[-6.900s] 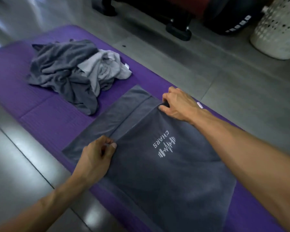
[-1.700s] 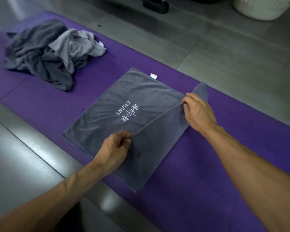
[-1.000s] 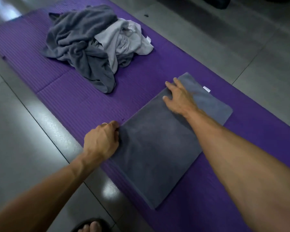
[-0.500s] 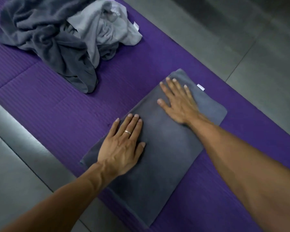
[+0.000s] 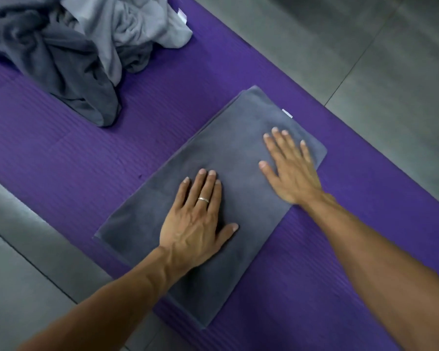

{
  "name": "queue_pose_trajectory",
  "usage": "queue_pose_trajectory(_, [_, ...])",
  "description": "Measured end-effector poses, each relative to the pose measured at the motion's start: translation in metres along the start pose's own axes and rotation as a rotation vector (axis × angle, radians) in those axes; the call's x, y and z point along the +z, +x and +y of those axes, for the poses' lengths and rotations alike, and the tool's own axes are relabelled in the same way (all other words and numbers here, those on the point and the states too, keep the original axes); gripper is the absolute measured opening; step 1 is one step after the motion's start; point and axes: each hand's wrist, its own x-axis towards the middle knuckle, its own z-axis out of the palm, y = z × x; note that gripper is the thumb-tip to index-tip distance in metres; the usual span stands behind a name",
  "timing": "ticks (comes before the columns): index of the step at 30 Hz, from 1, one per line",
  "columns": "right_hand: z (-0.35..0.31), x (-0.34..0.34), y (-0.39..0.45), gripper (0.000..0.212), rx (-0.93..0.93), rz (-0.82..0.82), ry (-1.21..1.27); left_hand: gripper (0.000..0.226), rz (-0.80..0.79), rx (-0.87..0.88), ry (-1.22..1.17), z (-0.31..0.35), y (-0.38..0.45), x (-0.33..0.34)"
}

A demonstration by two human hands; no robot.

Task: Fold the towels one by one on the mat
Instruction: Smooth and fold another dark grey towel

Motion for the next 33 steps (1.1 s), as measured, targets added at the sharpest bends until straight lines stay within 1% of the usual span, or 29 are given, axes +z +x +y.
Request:
queue_pose_trajectory(1, [0.011,-0.005,0.008,0.068,0.06,-0.015,-0.015,0.086,-0.003,-0.005,0.012,0.001,0.0,-0.001])
queue_pose_trajectory(3, [0.017,-0.014,0.02,0.064,0.175,0.008,0.025,0.081,0.009,-0.034,-0.005,0.008,0.002,-0.005])
queue_pose_trajectory(4, [0.01,-0.016,0.019,0.061,0.197,0.059,0.068,0.076,0.025,-0.035,-0.024,0.016,0.002,-0.006])
queue_pose_trajectory(5, [0.0,-0.015,0.012,0.058,0.178,0.133,0.11,0.071,0.039,-0.021,-0.046,0.025,0.0,-0.004])
queue_pose_trajectory(6, [-0.013,-0.012,0.001,0.055,0.114,0.194,0.143,0.067,0.049,0.004,-0.069,0.035,-0.004,-0.001])
queue_pose_trajectory(7, [-0.024,-0.005,-0.015,0.054,0.014,0.21,0.158,0.066,0.053,0.033,-0.087,0.044,-0.009,0.003])
queue_pose_trajectory(8, [-0.03,0.005,-0.033,0.055,-0.104,0.186,0.141,0.068,0.047,0.057,-0.092,0.05,-0.014,0.007])
queue_pose_trajectory(9, [-0.028,0.014,-0.05,0.057,-0.2,0.12,0.102,0.074,0.029,0.077,-0.082,0.053,-0.018,0.01])
queue_pose_trajectory(10, [-0.02,0.018,-0.06,0.06,-0.234,0.058,0.061,0.081,0.009,0.093,-0.06,0.054,-0.021,0.012])
queue_pose_trajectory(11, [-0.004,0.019,-0.063,0.063,-0.204,0.012,0.042,0.087,-0.006,0.102,-0.036,0.053,-0.023,0.012])
queue_pose_trajectory(14, [0.047,0.009,-0.048,0.072,0.071,-0.046,0.021,0.1,-0.038,0.116,0.009,0.053,-0.028,0.011])
queue_pose_trajectory(16, [0.07,-0.002,-0.031,0.073,0.2,-0.134,0.033,0.1,-0.036,0.112,0.015,0.053,-0.032,0.01])
queue_pose_trajectory(17, [0.075,-0.008,-0.024,0.073,0.24,-0.153,0.015,0.098,-0.034,0.103,0.01,0.053,-0.035,0.01])
queue_pose_trajectory(18, [0.075,-0.013,-0.02,0.071,0.265,-0.139,-0.003,0.095,-0.031,0.092,0.001,0.054,-0.038,0.009])
queue_pose_trajectory(20, [0.067,-0.019,-0.024,0.063,0.257,-0.028,-0.002,0.086,-0.003,0.086,-0.032,0.056,-0.045,0.01])
queue_pose_trajectory(22, [0.051,-0.018,-0.041,0.054,0.151,0.096,0.079,0.068,0.065,0.11,-0.097,0.056,-0.051,0.012])
queue_pose_trajectory(24, [0.034,-0.011,-0.066,0.051,0.005,0.143,0.176,0.043,0.153,0.134,-0.18,0.057,-0.055,0.01])
queue_pose_trajectory(25, [0.029,-0.007,-0.079,0.053,-0.046,0.145,0.21,0.034,0.186,0.115,-0.227,0.057,-0.056,0.007])
queue_pose_trajectory(27, [0.024,0.002,-0.098,0.06,-0.115,0.123,0.241,0.024,0.196,-0.001,-0.329,0.058,-0.055,-0.005])
queue_pose_trajectory(29, [0.024,0.008,-0.105,0.061,-0.149,0.108,0.236,0.02,0.183,-0.14,-0.434,0.057,-0.055,-0.019])
queue_pose_trajectory(31, [0.021,0.008,-0.102,0.054,-0.15,0.15,0.241,0.016,0.188,-0.213,-0.528,0.053,-0.053,-0.03])
queue_pose_trajectory(33, [0.017,0.002,-0.093,0.037,-0.146,0.222,0.26,0.012,0.199,-0.217,-0.565,0.048,-0.055,-0.04])
